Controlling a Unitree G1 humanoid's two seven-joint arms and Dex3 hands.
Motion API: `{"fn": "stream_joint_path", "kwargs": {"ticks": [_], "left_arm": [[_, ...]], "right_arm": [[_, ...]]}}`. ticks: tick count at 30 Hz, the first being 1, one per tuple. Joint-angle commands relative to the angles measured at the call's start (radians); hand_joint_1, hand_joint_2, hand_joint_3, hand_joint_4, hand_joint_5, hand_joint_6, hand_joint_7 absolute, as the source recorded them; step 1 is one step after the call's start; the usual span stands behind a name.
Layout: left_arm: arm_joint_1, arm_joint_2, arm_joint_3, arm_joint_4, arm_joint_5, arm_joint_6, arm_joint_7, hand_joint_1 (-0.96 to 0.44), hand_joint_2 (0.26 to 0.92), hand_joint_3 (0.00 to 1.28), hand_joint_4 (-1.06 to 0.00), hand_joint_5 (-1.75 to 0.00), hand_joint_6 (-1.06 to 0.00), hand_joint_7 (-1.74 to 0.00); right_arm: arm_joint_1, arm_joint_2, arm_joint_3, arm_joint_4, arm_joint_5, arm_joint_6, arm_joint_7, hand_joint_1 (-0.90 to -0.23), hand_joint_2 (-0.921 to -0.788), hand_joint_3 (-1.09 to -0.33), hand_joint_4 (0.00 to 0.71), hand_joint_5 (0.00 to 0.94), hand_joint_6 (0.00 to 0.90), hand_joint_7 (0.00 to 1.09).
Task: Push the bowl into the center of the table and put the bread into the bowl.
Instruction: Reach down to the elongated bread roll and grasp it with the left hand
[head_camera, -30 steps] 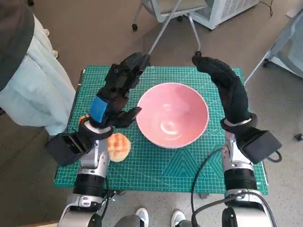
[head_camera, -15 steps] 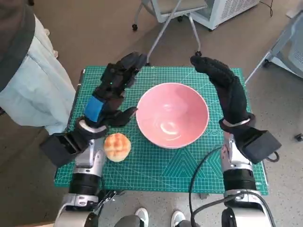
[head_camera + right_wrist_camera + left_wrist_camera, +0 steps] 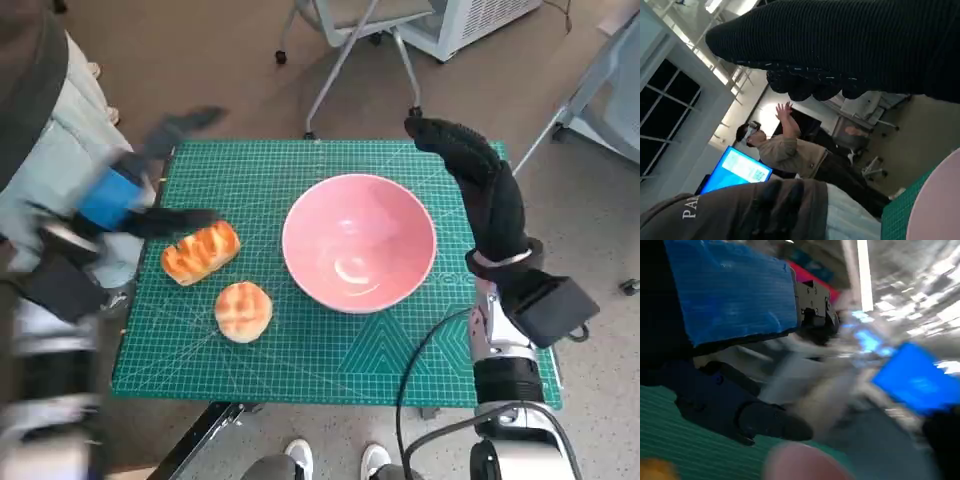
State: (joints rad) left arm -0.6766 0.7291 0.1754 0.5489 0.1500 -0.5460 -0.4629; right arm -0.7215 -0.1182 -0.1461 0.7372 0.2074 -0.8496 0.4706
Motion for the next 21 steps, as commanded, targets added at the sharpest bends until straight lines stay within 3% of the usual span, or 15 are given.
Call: {"fn": "stream_joint_path", "kwargs": {"ticks": [1,9,21], "left_arm": [[-0.039,0.074,-0.039,0.011,0.066,0.051,0.011,0.01,0.747,0.0,-0.33,0.0,-0.38,-0.1],[-0.032,0.142,-0.099,0.044,0.108,0.072,-0.013,0.03,0.754,0.0,-0.3,0.0,-0.39,-0.04],[-0.039,0.13,-0.172,0.138,0.097,0.112,-0.073,0.09,0.775,0.01,-0.27,0.0,-0.38,-0.01]], "right_arm": [[0.029,0.006,-0.006,-0.003,0.025,0.026,-0.005,-0.683,-0.921,-0.774,0.158,0.0,0.064,0.42],[0.027,0.023,-0.006,-0.006,0.044,0.039,-0.005,-0.683,-0.921,-0.777,0.157,0.0,0.026,0.48],[0.021,0.047,-0.006,-0.003,0.051,0.043,-0.003,-0.681,-0.921,-0.775,0.152,0.0,0.017,0.51]]}}
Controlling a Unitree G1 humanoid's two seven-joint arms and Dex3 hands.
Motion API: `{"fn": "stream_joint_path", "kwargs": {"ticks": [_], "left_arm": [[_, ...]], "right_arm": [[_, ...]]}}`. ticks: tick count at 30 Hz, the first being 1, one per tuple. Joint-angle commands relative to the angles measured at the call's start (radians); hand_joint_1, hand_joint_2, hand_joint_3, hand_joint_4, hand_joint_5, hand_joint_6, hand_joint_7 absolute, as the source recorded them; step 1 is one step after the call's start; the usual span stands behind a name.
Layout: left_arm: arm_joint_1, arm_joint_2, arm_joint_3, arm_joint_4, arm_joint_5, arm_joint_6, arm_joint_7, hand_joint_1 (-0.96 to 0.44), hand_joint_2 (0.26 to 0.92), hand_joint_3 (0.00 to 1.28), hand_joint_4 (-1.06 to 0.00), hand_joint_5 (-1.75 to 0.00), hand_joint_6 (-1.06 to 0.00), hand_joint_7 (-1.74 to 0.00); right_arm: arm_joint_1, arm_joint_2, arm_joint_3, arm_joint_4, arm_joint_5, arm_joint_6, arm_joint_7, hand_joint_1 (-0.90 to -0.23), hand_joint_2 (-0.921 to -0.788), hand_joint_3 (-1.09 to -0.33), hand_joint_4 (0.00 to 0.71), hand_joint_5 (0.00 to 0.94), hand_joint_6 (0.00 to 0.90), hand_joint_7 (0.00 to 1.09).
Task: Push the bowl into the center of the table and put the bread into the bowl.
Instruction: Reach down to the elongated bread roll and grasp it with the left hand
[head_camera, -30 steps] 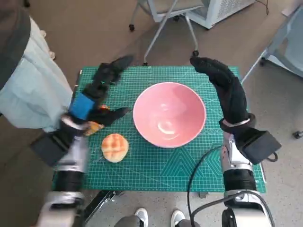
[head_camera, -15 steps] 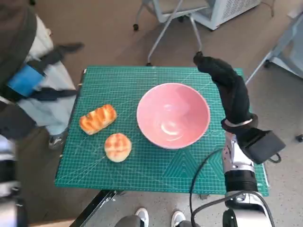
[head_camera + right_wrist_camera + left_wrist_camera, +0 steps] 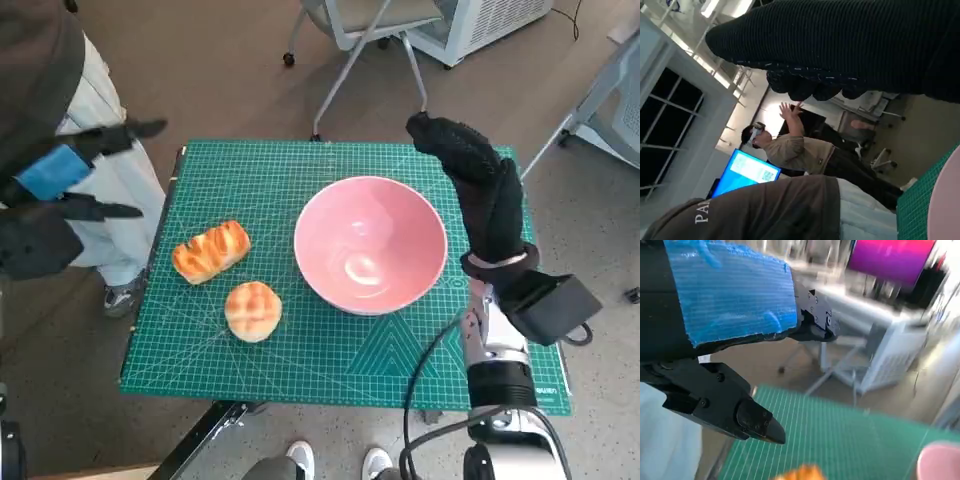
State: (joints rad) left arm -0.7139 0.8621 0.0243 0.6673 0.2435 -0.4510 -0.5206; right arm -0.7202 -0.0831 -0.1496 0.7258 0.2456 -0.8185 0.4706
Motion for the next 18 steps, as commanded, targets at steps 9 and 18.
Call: {"fn": "stream_joint_path", "kwargs": {"ticks": [9,18], "left_arm": [[0.015,-0.037,-0.092,-0.029,0.053,0.125,-0.013,0.09,0.785,0.01,-0.25,0.0,-0.37,0.0],[0.006,-0.082,-0.159,-0.035,0.121,0.22,0.021,-0.07,0.787,0.01,-0.23,0.0,-0.35,0.0]], "right_arm": [[0.012,0.011,-0.004,0.03,0.02,0.003,0.006,-0.678,-0.921,-0.773,0.149,0.0,0.013,0.51],[0.005,0.007,-0.004,0.05,0.024,-0.009,0.009,-0.679,-0.921,-0.772,0.146,0.0,0.01,0.52]]}}
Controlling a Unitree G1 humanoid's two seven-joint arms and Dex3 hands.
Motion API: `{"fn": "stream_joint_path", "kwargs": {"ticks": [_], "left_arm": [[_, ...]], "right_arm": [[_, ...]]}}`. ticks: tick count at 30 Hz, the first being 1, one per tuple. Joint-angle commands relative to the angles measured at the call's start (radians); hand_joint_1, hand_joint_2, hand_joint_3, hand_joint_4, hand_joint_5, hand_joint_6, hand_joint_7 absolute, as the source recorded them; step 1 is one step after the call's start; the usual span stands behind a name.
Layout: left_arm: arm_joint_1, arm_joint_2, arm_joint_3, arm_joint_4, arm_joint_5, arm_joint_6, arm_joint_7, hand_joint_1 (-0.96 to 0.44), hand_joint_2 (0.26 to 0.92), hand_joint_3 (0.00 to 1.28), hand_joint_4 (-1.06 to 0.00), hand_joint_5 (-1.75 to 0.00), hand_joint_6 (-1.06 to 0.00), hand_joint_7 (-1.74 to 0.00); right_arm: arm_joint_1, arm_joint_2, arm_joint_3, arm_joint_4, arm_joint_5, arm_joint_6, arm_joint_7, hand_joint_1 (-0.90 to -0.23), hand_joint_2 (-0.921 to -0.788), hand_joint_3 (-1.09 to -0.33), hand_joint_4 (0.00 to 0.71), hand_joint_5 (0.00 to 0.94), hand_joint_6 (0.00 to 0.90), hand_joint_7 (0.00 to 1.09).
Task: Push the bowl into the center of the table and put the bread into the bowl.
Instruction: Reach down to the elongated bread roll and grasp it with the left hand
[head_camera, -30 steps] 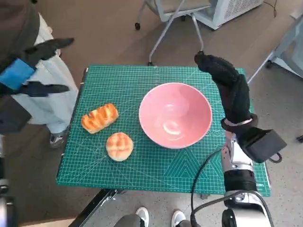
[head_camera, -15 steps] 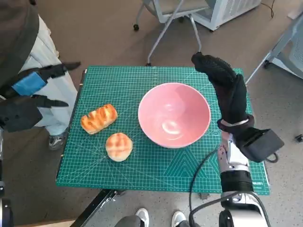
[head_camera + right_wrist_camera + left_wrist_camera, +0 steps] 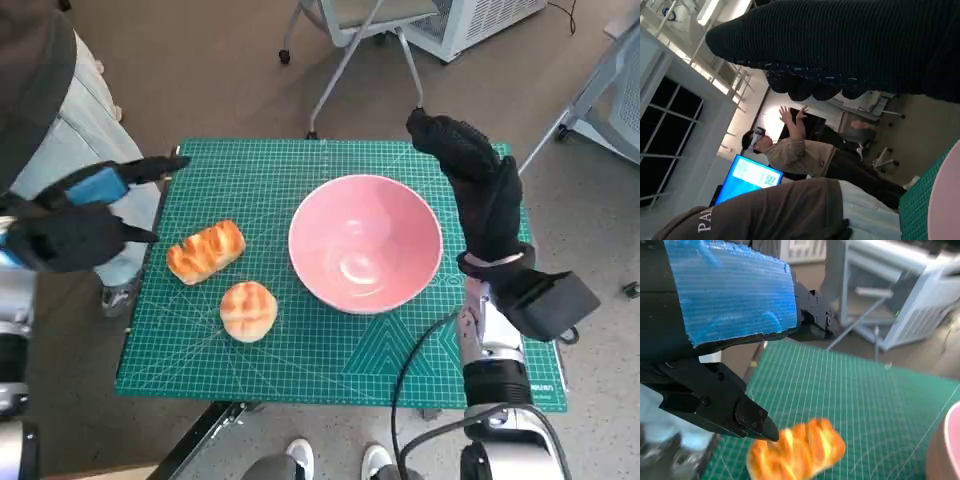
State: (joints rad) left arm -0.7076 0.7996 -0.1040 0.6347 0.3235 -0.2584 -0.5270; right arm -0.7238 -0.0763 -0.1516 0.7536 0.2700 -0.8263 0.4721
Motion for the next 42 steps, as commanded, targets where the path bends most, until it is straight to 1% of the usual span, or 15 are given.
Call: {"fn": "stream_joint_path", "kwargs": {"ticks": [1,6,10,15,20,28,36,42], "left_arm": [[-0.002,-0.026,-0.038,0.005,0.053,0.032,0.041,-0.08,0.787,0.01,-0.23,0.0,-0.35,0.0],[-0.009,-0.059,-0.068,0.032,0.102,0.063,0.099,-0.2,0.788,0.0,-0.23,0.0,-0.34,0.0],[-0.008,-0.086,-0.097,0.051,0.152,0.088,0.168,-0.29,0.793,0.0,-0.24,0.0,-0.34,0.0],[-0.017,-0.122,-0.129,0.081,0.191,0.126,0.224,-0.36,0.8,0.01,-0.25,0.0,-0.34,0.0],[-0.017,-0.147,-0.146,0.087,0.211,0.157,0.252,-0.44,0.809,0.01,-0.26,-0.01,-0.33,0.0],[-0.002,-0.188,-0.179,0.043,0.257,0.265,0.267,-0.51,0.833,0.01,-0.28,-0.01,-0.3,0.0],[0.01,-0.218,-0.201,0.026,0.289,0.338,0.282,-0.53,0.856,0.01,-0.28,0.0,-0.28,0.0],[0.017,-0.242,-0.22,0.033,0.314,0.387,0.315,-0.54,0.867,0.01,-0.28,0.0,-0.27,0.0]], "right_arm": [[0.008,0.0,-0.003,0.024,0.0,-0.002,0.008,-0.679,-0.921,-0.772,0.146,0.0,0.01,0.52],[0.006,-0.002,-0.003,0.029,0.002,-0.006,0.01,-0.675,-0.921,-0.772,0.145,0.0,0.007,0.53],[0.008,-0.006,-0.004,0.026,0.003,-0.007,0.013,-0.67,-0.921,-0.773,0.145,0.0,0.006,0.53],[0.011,-0.009,-0.004,0.023,0.003,-0.007,0.015,-0.666,-0.921,-0.774,0.146,0.0,0.005,0.53],[0.015,-0.011,-0.004,0.018,0.003,-0.006,0.017,-0.665,-0.921,-0.773,0.146,0.0,0.004,0.53],[0.019,-0.014,-0.003,0.009,0.001,0.0,0.017,-0.67,-0.921,-0.774,0.147,0.001,0.001,0.54],[0.019,-0.018,-0.004,0.009,0.005,0.005,0.022,-0.676,-0.921,-0.774,0.149,0.001,0.0,0.54],[0.019,-0.018,-0.003,0.012,0.005,0.005,0.022,-0.676,-0.921,-0.773,0.149,0.001,0.0,0.54]]}}
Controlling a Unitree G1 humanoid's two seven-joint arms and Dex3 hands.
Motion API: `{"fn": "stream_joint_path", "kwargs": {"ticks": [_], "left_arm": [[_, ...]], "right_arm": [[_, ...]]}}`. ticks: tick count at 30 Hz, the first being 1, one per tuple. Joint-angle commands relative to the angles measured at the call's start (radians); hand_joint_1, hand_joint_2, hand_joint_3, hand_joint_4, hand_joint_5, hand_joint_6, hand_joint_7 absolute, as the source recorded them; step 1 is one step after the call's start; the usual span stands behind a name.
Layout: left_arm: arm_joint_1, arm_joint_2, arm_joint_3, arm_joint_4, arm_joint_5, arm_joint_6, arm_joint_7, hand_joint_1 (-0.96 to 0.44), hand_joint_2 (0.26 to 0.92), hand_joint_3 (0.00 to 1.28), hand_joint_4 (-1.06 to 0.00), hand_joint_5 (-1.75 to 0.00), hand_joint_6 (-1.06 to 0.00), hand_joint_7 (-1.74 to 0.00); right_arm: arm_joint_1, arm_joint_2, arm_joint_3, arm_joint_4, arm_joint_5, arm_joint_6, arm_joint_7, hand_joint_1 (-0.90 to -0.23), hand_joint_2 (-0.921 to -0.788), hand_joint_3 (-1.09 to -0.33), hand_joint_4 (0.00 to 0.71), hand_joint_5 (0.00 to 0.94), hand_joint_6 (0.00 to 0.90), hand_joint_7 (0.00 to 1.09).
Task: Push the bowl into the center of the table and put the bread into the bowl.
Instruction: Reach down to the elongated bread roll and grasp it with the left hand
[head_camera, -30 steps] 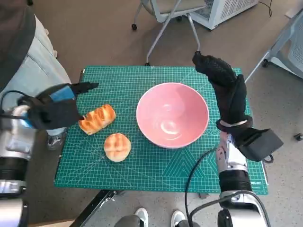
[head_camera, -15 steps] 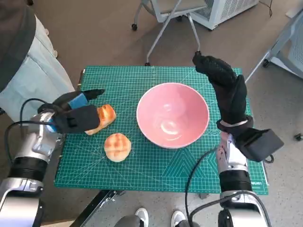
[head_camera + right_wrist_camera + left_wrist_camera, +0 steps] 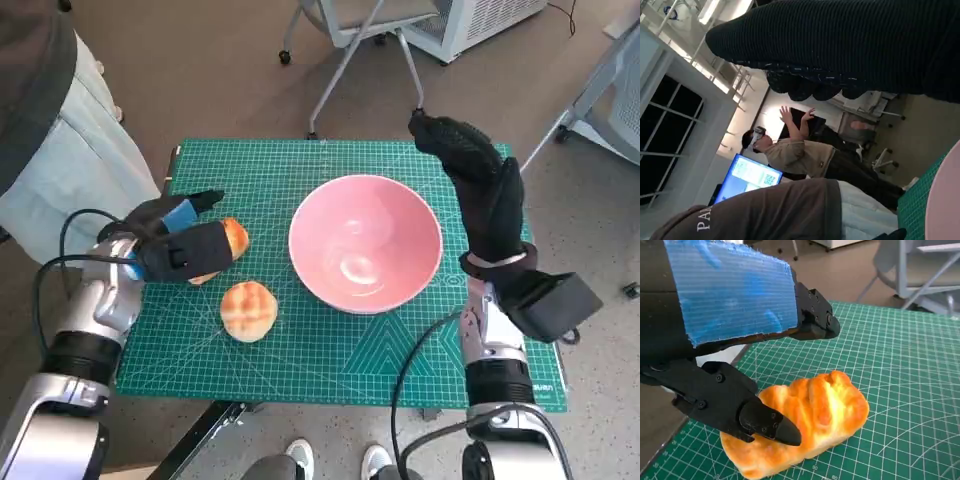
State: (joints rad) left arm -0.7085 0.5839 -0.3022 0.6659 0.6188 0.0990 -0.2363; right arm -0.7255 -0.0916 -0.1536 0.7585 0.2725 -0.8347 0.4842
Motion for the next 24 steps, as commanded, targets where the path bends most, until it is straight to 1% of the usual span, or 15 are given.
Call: {"fn": "stream_joint_path", "kwargs": {"ticks": [1,5,9,12,14,17,18,20,22,23,24], "left_arm": [[0.019,-0.032,-0.025,0.008,0.023,0.036,0.033,-0.54,0.869,0.01,-0.28,0.0,-0.27,0.0],[0.02,-0.05,-0.032,0.027,0.027,0.057,0.063,-0.53,0.872,0.0,-0.29,0.0,-0.27,0.0],[0.027,-0.069,-0.036,0.032,0.029,0.085,0.093,-0.49,0.87,0.0,-0.33,-0.02,-0.28,-0.01],[0.031,-0.084,-0.044,0.035,0.037,0.12,0.108,-0.44,0.868,0.0,-0.39,-0.05,-0.31,-0.02],[0.032,-0.091,-0.05,0.038,0.04,0.137,0.114,-0.39,0.867,0.0,-0.48,-0.08,-0.34,-0.03],[0.028,-0.1,-0.06,0.054,0.046,0.157,0.118,-0.36,0.866,0.0,-0.54,-0.11,-0.37,-0.04],[0.026,-0.102,-0.062,0.06,0.048,0.161,0.12,-0.34,0.865,0.0,-0.58,-0.16,-0.4,-0.05],[0.028,-0.105,-0.064,0.062,0.048,0.169,0.118,-0.33,0.864,0.0,-0.56,-0.33,-0.44,-0.04],[0.033,-0.104,-0.064,0.051,0.046,0.177,0.113,-0.3,0.864,0.0,-0.52,-0.65,-0.5,-0.04],[0.035,-0.104,-0.064,0.045,0.045,0.181,0.11,-0.3,0.864,0.0,-0.52,-0.79,-0.52,-0.05],[0.038,-0.103,-0.064,0.035,0.044,0.186,0.105,-0.29,0.864,0.0,-0.52,-0.83,-0.53,-0.05]], "right_arm": [[0.021,-0.002,-0.001,0.008,0.002,0.013,0.01,-0.676,-0.921,-0.773,0.149,0.001,-0.001,0.54],[0.021,-0.002,0.0,0.008,0.0,0.013,0.008,-0.676,-0.921,-0.774,0.149,0.001,-0.001,0.54],[0.023,-0.002,0.001,0.004,-0.001,0.014,0.007,-0.676,-0.921,-0.773,0.149,0.001,-0.001,0.54],[0.024,-0.003,0.001,0.004,-0.001,0.014,0.007,-0.676,-0.921,-0.773,0.149,0.001,-0.001,0.54],[0.024,-0.003,0.001,0.005,-0.001,0.014,0.007,-0.677,-0.921,-0.772,0.15,0.001,0.0,0.54],[0.025,-0.004,0.001,0.004,-0.002,0.013,0.006,-0.677,-0.921,-0.772,0.15,0.001,0.0,0.54],[0.025,-0.003,0.001,0.003,-0.002,0.013,0.006,-0.677,-0.921,-0.772,0.15,0.001,0.0,0.54],[0.024,-0.003,0.001,0.005,-0.003,0.014,0.005,-0.677,-0.921,-0.771,0.15,0.001,0.0,0.54],[0.024,-0.003,0.001,0.007,-0.003,0.015,0.005,-0.677,-0.921,-0.771,0.15,0.001,-0.001,0.54],[0.024,-0.003,0.001,0.008,-0.003,0.015,0.006,-0.677,-0.921,-0.771,0.15,0.001,-0.001,0.54],[0.024,-0.003,0.001,0.008,-0.003,0.015,0.006,-0.677,-0.921,-0.771,0.15,0.001,-0.001,0.54]]}}
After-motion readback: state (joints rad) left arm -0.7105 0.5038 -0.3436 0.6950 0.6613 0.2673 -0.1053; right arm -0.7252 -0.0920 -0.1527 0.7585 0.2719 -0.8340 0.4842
